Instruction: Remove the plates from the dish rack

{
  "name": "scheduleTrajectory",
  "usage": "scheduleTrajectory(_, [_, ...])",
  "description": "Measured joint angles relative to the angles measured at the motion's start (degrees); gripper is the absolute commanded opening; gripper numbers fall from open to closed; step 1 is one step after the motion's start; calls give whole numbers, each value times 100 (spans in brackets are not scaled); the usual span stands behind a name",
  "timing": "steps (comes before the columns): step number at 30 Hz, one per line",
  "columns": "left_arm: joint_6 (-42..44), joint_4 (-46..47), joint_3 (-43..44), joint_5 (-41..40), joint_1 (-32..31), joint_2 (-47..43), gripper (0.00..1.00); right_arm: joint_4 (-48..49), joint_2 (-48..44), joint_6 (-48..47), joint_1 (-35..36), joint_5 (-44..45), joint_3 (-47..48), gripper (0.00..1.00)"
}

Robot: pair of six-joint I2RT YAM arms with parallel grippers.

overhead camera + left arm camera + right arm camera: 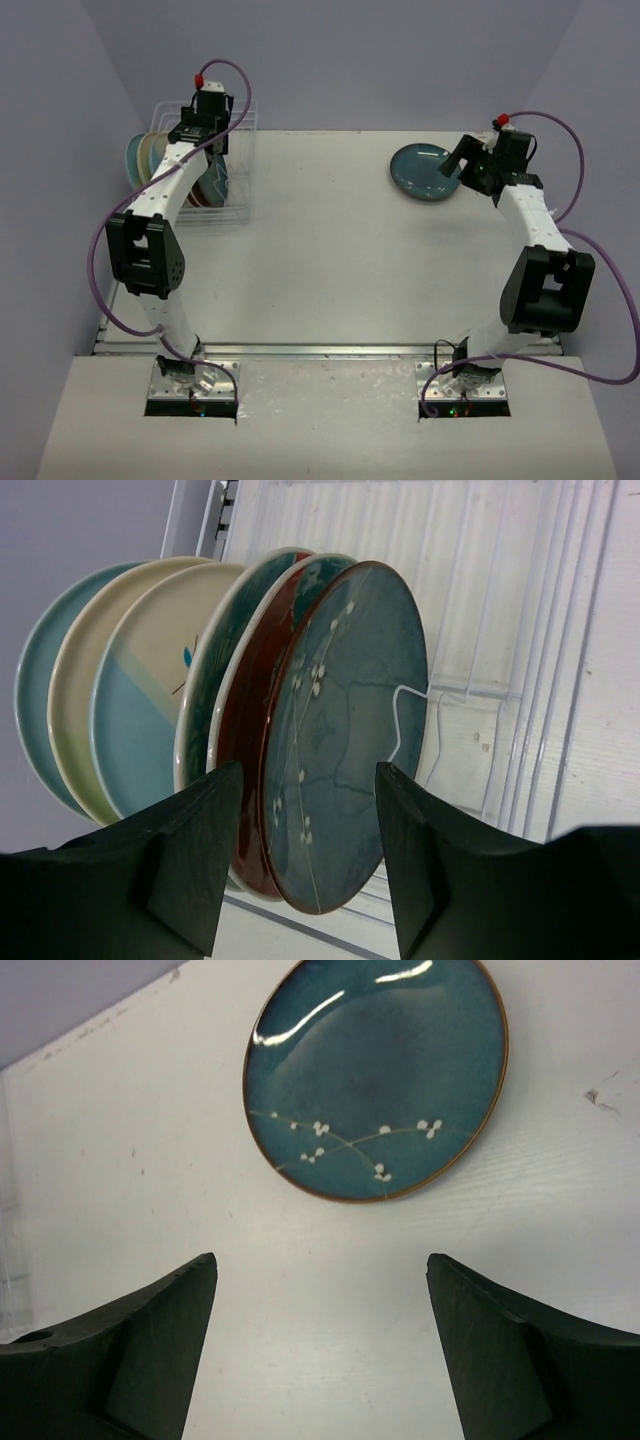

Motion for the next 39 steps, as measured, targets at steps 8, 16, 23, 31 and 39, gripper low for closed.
scheduleTrajectory(8, [11,-176,360,-118,142,629,47,23,-521,-552,214,119,-713,85])
scheduleTrajectory(16, [65,-211,361,-43,275,914,15,93,-692,-732,322,101,-814,85])
scheduleTrajectory(23, [147,-156,371,81,202,838,0,111,-739,-777,369,-19,-833,85])
scheduleTrajectory(31, [366,-200,411,112,213,809,0,122,-938,-857,605,-390,-838,85])
scheduleTrajectory(39, [823,-544,1089,206,213,478,0,125,-1062,-1044,988,-631,-836,85])
